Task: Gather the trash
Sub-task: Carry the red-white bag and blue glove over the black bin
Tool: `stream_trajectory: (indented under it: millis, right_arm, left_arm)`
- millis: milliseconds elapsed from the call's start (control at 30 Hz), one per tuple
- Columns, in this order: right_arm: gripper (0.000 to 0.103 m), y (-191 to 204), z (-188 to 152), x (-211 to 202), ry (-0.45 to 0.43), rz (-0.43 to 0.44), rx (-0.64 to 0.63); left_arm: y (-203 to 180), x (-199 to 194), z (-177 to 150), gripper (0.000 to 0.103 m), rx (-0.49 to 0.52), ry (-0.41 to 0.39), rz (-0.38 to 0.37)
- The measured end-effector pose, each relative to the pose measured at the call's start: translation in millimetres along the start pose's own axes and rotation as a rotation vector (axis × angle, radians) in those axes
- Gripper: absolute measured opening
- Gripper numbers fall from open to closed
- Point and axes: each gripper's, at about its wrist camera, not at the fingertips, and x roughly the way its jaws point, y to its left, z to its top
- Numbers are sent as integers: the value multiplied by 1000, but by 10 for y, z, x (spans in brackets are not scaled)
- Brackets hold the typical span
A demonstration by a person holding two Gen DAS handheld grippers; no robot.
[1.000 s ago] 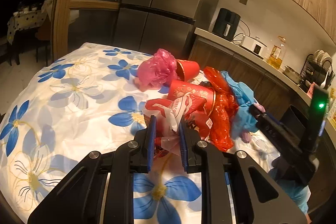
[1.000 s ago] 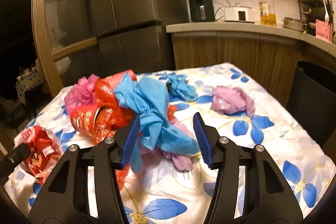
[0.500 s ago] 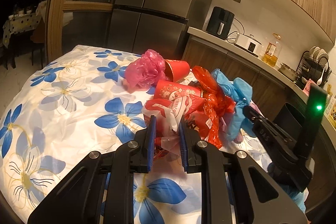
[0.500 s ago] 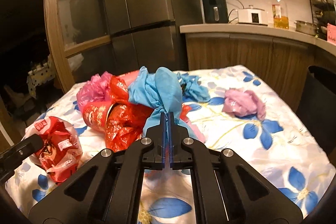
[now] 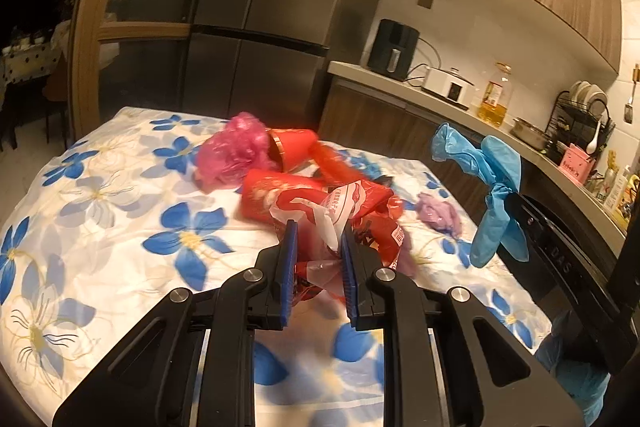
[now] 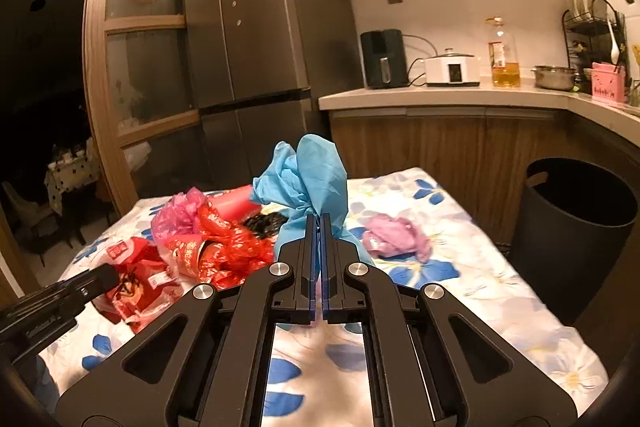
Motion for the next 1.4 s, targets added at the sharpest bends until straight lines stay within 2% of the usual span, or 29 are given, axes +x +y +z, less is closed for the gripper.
stream_trajectory:
  millis: [267, 633, 1400]
  right_arm:
    - [2, -317, 40, -276, -33, -54, 15]
    - [2, -893, 83, -560, -65, -157, 52]
    - [2, -1779, 301, -830, -137, -300, 111]
  left_arm:
    - [-445, 25, 36, 20, 58, -18, -63]
    - [-1226, 263, 59, 20, 144, -15, -139]
    - [-2461, 646, 219, 20, 257, -36, -268]
